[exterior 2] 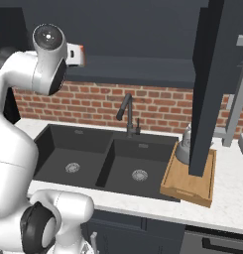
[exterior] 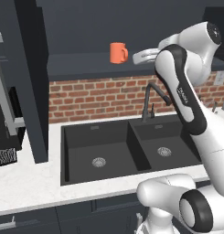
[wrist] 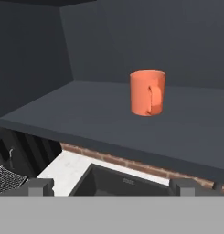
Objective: Pick the kettle from the counter and place it on the tray. Then pick the mug from the cabinet and place it on the tray. Then close the cabinet doors.
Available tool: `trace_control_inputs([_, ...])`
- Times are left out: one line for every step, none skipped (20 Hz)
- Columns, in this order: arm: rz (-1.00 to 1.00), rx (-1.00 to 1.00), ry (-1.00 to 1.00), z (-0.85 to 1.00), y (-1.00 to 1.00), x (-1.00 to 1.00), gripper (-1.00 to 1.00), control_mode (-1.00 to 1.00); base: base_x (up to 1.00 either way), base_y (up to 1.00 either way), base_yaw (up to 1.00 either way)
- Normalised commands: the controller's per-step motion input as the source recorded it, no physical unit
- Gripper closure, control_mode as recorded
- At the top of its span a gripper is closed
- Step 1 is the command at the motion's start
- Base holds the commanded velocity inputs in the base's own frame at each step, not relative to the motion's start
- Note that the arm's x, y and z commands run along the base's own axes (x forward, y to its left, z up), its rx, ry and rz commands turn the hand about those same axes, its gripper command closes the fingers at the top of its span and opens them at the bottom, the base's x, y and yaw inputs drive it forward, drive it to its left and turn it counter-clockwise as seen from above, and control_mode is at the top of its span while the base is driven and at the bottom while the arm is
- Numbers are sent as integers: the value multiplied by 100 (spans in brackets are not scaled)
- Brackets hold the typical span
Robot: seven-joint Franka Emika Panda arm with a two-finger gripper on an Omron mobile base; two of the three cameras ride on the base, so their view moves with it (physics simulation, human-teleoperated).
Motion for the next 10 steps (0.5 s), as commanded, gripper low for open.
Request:
trace_control_inputs([0, 0, 3, -20, 0, 29, -100, -100, 0, 0, 0])
trace_control_inputs([0, 0, 1, -21, 0, 28, -100, -100, 0, 0, 0])
trace_control_inputs([0, 0, 0, -20, 0, 30, -100, -100, 0, 0, 0])
trace_control_inputs([0, 0, 0, -20, 0, 31, -100, -100, 0, 0, 0])
trace_control_inputs([0, 0, 0, -19, 0, 32, -100, -100, 0, 0, 0])
trace_control_inputs([0, 0, 0, -14, 0, 32, -100, -100, 0, 0, 0])
trace_control_inputs([0, 0, 0, -11, 0, 32, -100, -100, 0, 0, 0])
trace_control_inputs([0, 0, 0, -7, 0, 31, -100, -100, 0, 0, 0])
trace_control_inputs([0, 0, 0, -4, 0, 31, -100, -100, 0, 0, 0])
trace_control_inputs([0, 0, 0, 0, 0, 33, -100, -100, 0, 0, 0])
